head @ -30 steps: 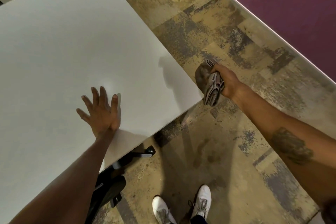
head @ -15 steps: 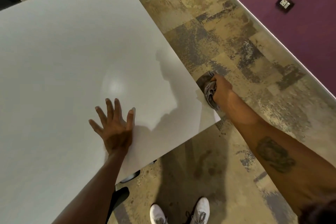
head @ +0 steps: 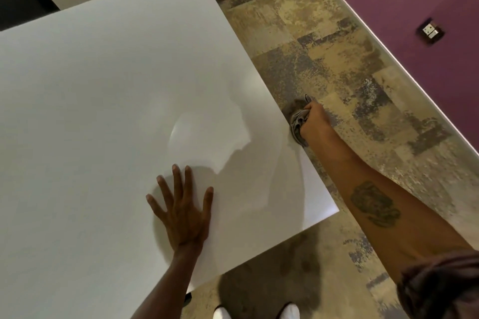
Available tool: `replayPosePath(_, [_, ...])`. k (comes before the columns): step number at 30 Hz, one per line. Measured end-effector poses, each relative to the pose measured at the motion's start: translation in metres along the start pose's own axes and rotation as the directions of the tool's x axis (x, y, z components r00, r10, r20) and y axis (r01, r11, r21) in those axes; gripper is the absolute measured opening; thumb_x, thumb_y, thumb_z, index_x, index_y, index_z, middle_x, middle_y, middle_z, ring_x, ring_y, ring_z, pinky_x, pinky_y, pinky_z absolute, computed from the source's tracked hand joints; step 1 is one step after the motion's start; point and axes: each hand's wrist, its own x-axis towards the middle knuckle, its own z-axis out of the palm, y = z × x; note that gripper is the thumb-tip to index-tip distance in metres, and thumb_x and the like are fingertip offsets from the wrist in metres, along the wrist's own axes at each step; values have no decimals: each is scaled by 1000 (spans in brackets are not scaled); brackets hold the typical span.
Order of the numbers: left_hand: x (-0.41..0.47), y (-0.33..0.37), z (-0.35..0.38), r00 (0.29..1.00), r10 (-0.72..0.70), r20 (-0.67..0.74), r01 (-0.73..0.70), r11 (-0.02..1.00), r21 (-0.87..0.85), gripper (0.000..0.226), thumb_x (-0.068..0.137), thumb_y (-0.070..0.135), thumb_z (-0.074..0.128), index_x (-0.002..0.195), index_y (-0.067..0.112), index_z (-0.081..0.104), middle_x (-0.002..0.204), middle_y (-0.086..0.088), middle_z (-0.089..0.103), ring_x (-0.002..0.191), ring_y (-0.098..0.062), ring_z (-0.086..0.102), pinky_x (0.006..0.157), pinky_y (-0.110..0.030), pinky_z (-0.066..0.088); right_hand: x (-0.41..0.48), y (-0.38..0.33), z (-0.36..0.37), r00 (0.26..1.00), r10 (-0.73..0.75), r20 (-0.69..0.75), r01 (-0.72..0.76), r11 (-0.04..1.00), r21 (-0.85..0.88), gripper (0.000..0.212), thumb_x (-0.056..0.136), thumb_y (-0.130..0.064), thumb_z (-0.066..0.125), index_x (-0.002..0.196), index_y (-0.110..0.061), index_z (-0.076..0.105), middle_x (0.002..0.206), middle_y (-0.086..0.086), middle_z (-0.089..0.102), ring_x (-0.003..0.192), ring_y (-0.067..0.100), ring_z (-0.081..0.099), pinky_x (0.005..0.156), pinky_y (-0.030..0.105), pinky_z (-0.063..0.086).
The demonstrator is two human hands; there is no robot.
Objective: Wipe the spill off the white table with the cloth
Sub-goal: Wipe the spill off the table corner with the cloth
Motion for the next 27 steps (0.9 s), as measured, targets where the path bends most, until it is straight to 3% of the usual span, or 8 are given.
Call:
replayPosePath(3, [6,-1,-1,1000,-12,8,12,999,-32,87,94,76,5,164,25,15,173,-2,5,160,-33,-2,124,-67,-1,6,-3,27,999,-29,18,29,999,-19,47,84,-9,59,51,-16,27,33,-2,32,25,15,31,34,13,28])
replayPosePath(8, [0,1,-3,1000,-15,16,16,999,-28,83,95,75,7,164,29,11,173,-1,5,160,-33,-3,124,-68,-1,11,-3,61,995,-92,46,92,996,2,32,86,-15,61,63,-14,39,51,2,43,28,16,40,39,17,34])
replayPosePath(12, [0,1,-2,999,-29,20,30,999,-34,81,95,72,17,163,29,9,173,0,5,160,-33,-2,123,-69,0,12,-3,93,986,-167,8,167,986,-17,32,84,-19,66,60,-12,45,56,6,51,39,20,46,46,25,38])
replayPosePath(16, [2,3,-3,999,-29,19,30,999,-41,81,94,69,23,163,29,12,173,0,8,160,-33,1,123,-70,3,12,-7,122,969,-246,0,246,969,9,25,78,-15,66,59,-11,51,55,5,53,37,18,46,42,23,37])
replayPosePath(20, [3,2,-2,1000,-15,18,16,999,-45,80,95,69,24,163,30,10,173,0,9,160,-33,1,122,-71,4,16,-8,138,946,-315,83,305,946,112,25,81,-14,68,61,-9,53,56,5,54,34,15,49,41,21,40])
replayPosePath(23, [3,1,-3,1000,-10,18,11,999,-35,80,96,71,18,163,28,14,173,-2,10,160,-34,2,122,-71,5,13,-4,144,884,-425,193,397,902,171,8,83,-9,62,79,-2,64,68,7,62,48,16,57,47,24,46])
replayPosePath(25, [3,0,-2,1000,-8,18,9,1000,-22,80,95,70,22,163,26,17,173,-1,10,160,-34,3,122,-71,7,12,1,147,820,-503,274,470,864,181,25,87,-3,58,108,3,68,90,14,69,65,17,67,56,26,55])
replayPosePath(27, [4,0,-1,1000,-8,17,8,1000,-17,81,95,69,24,163,26,17,173,-1,9,160,-34,3,122,-71,7,12,4,149,729,-575,371,577,808,117,38,88,-2,58,126,0,63,107,16,71,81,15,71,68,26,59])
